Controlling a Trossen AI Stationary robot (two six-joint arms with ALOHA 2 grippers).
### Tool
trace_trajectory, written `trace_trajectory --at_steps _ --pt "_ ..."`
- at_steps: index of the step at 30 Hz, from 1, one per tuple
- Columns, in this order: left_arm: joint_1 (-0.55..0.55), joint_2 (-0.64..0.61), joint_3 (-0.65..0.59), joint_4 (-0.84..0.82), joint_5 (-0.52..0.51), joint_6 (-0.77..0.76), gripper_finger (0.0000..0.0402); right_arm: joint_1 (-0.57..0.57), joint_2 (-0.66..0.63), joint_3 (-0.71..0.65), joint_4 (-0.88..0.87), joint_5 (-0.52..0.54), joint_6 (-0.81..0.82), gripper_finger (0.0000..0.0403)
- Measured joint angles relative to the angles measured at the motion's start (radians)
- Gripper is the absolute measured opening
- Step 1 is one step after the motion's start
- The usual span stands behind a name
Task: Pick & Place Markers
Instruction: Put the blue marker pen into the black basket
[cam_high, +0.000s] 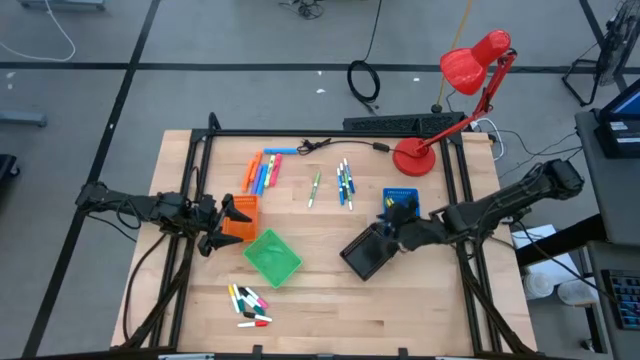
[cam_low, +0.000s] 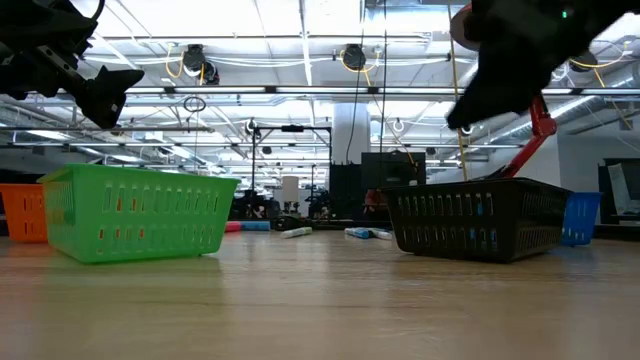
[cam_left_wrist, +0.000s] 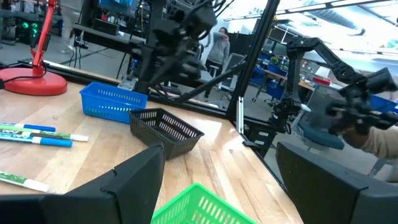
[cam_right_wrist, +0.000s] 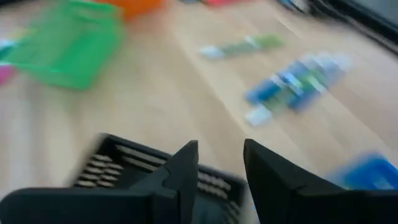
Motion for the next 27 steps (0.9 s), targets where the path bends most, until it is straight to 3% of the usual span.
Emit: trace_trajectory --at_steps 4,9,21,27 --pt "0.0 0.0 0.0 0.0 0.0 0.0 0.031 0.016 0.0 0.0 0.165 -0.088 -0.2 0.0117" --pt "0.0 0.0 0.0 0.0 0.0 0.0 0.031 0.031 0.0 0.0 0.209 -0.187 -0.301 0.0118" --pt "0.0 0.0 0.0 0.0 0.0 0.0 0.031 0.042 0.005 -0.001 0.221 -0.185 -0.34 0.0114" --pt "0.0 0.0 0.0 0.0 0.0 0.0 0.031 0.042 0.01 -0.07 0.43 -0.183 -0.401 0.0112"
